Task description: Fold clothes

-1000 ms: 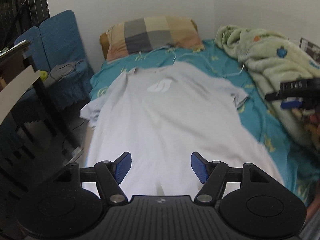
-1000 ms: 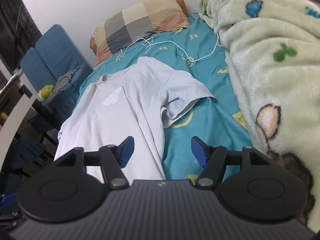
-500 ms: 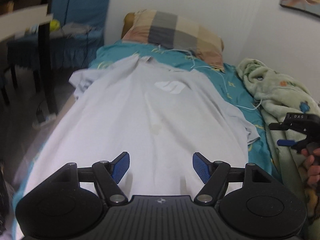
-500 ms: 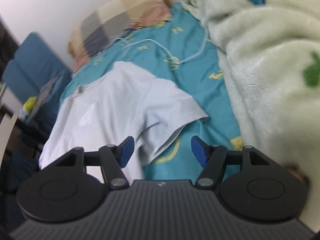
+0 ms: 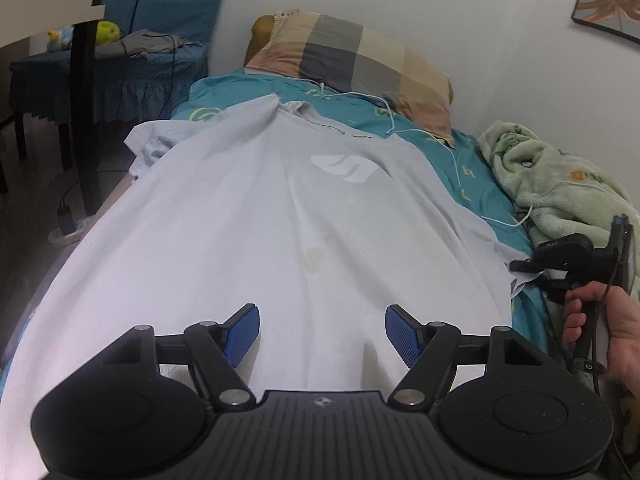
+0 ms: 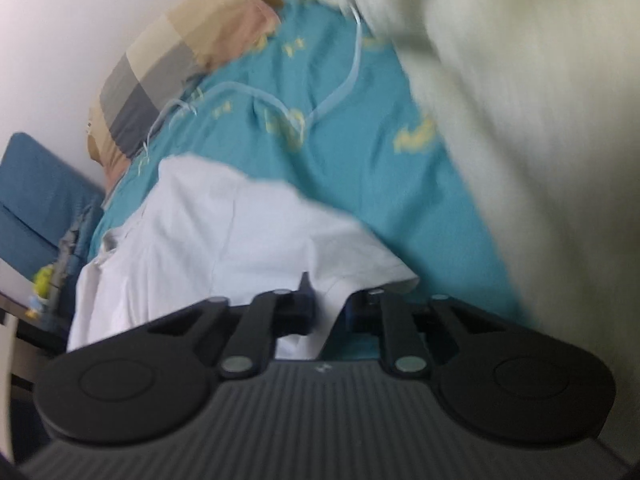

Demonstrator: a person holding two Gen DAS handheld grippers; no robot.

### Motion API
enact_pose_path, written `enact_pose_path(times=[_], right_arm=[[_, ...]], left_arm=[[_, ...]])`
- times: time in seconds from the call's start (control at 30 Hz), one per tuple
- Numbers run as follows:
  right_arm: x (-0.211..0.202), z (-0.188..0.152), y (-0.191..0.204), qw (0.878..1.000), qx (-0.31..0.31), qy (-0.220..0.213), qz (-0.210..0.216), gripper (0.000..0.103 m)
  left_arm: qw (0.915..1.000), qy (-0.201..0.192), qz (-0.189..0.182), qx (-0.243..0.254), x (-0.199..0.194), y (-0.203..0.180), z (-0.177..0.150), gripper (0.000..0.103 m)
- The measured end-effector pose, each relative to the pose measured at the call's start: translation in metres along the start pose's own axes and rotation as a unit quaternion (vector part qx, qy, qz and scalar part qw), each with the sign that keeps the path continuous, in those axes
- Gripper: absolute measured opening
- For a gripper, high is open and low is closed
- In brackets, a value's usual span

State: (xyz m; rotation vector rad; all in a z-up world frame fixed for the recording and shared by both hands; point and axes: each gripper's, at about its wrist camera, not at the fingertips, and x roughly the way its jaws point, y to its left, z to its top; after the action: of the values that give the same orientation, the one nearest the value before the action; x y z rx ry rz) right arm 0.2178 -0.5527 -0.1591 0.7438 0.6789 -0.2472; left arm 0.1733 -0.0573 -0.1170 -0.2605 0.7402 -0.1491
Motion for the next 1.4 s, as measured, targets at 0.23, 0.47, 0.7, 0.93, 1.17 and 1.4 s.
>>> enact_pose_path(times=[0.23,0.47,0.7,0.93,1.17,1.4], right_arm=[[-0.027,0.053,0.014,0.988,-0.062,-0.137,0.027,0.007],[-0.001,0.071,-0.011,0.989,-0.063,-0.137,0.005,0.007],[-0.002,0.077,-0.013,0.987,-0.055,-0.152,0.006,0.009],[-0.017,0.074,-0.014,0.995,0.0,-0.064,0.077,0.046],[-0.012,0.027,-0.014,0.99,0.055,0.09,0.099,0.065],[0.003,0.014,-0.028,0.983,0.122,0.056,0.126,0.064]], left_arm=[[0.9999,-0.001,0.015,-0.005,0.001,-0.002,-0.011,0.072],[0.999,0.007,0.034,0.029,0.014,-0.017,-0.02,0.072],[0.9984,0.009,0.042,0.037,0.023,-0.02,-0.023,0.072],[0.999,-0.001,0.032,0.033,0.014,-0.022,-0.02,0.072],[0.9989,-0.01,0.019,0.042,0.001,-0.027,-0.022,0.072],[0.999,-0.012,0.014,0.04,-0.001,-0.029,-0.021,0.072]])
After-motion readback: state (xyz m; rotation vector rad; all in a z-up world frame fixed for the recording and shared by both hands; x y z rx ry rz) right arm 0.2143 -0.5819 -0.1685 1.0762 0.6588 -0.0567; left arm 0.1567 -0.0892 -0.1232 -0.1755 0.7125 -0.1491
